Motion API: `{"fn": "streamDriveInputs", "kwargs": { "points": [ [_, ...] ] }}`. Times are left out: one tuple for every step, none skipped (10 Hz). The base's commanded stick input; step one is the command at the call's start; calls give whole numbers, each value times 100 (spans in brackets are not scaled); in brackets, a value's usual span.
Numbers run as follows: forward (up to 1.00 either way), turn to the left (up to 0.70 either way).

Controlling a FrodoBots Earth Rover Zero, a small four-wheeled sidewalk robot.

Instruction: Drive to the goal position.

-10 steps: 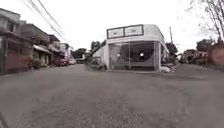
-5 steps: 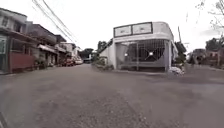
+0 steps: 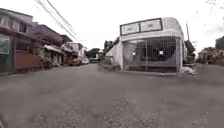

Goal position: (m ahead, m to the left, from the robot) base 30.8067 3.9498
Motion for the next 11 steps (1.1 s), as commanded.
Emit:
{"fn": "streamDriveInputs", "kwargs": {
  "points": [
    [85, 10],
    [85, 10],
    [85, 10],
    [85, 10],
    [85, 10],
    [85, -1],
    [85, -23],
    [85, -24],
    [85, 10],
    [85, 10],
    [85, 10]
  ]
}}
